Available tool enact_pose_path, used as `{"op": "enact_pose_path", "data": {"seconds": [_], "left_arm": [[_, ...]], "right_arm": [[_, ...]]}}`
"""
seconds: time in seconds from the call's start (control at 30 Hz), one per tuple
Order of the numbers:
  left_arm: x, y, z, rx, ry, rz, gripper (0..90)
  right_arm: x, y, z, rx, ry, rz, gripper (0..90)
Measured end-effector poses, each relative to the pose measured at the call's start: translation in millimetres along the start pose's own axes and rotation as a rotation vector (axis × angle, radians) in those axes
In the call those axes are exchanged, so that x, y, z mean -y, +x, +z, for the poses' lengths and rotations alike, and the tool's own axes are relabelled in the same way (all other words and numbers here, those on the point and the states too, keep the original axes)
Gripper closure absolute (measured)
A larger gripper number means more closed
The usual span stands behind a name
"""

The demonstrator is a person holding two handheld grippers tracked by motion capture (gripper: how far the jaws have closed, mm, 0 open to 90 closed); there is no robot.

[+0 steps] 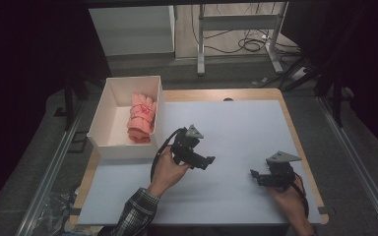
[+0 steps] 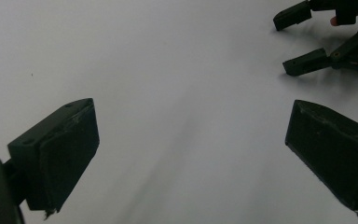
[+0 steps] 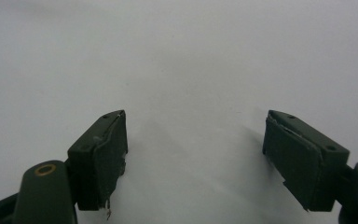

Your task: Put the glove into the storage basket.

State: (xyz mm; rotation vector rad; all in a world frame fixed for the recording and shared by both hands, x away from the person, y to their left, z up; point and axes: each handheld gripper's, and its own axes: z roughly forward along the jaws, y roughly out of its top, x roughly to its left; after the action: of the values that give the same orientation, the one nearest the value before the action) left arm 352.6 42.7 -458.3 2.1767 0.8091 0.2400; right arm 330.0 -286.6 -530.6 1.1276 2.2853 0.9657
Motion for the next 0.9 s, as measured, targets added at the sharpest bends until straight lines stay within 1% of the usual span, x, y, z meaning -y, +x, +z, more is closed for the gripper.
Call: {"op": "enact_pose_path", "data": {"seconds": [0.1, 0.2, 0.23, 0.27, 0.3, 0.33, 0.37, 0.53, 0.63, 0.73, 0.9], "left_arm": [[5.7, -2.1, -1.2, 0.003, -0.011, 0.003, 3.1], [13.9, -3.7, -0.5, -0.003, -0.008, 0.012, 3.1], [17.4, -3.9, 0.4, -0.005, -0.009, 0.012, 3.2], [17.4, -3.9, 0.4, -0.005, -0.009, 0.012, 3.1], [20.4, -4.5, 1.6, -0.003, -0.009, 0.003, 3.2], [21.7, -4.7, 1.4, -0.002, -0.006, 0.009, 3.1], [23.6, -5.7, 1.7, 0.002, -0.012, 0.005, 3.1], [32.9, -10.8, 0.5, 0.002, -0.005, 0.016, 2.8], [40.8, -12.5, -1.1, -0.006, 0.002, 0.021, 2.6], [50.0, -11.6, -3.4, -0.003, 0.001, 0.005, 2.4], [67.5, -6.3, -6.2, -0.010, 0.005, -0.016, 2.3]], "right_arm": [[0.0, 0.1, 0.0, 0.000, -0.001, 0.000, 22.3], [0.0, 0.1, -0.1, 0.000, 0.000, 0.000, 22.3], [0.0, 0.2, -0.1, -0.001, 0.000, 0.001, 22.3], [0.0, 0.2, -0.1, -0.001, 0.001, 0.001, 22.3], [0.0, 0.2, -0.1, -0.001, 0.001, 0.001, 22.2], [0.0, 0.2, -0.1, -0.001, 0.000, 0.000, 22.3], [0.0, 0.3, -0.1, 0.000, 0.000, 0.000, 22.2], [0.0, 0.3, -0.1, 0.000, 0.000, 0.000, 22.2], [0.0, 0.3, -0.1, 0.000, 0.001, 0.000, 22.2], [0.0, 0.4, -0.1, 0.000, 0.000, -0.001, 22.2], [0.0, 0.4, 0.0, 0.000, 0.000, -0.001, 22.2]]}}
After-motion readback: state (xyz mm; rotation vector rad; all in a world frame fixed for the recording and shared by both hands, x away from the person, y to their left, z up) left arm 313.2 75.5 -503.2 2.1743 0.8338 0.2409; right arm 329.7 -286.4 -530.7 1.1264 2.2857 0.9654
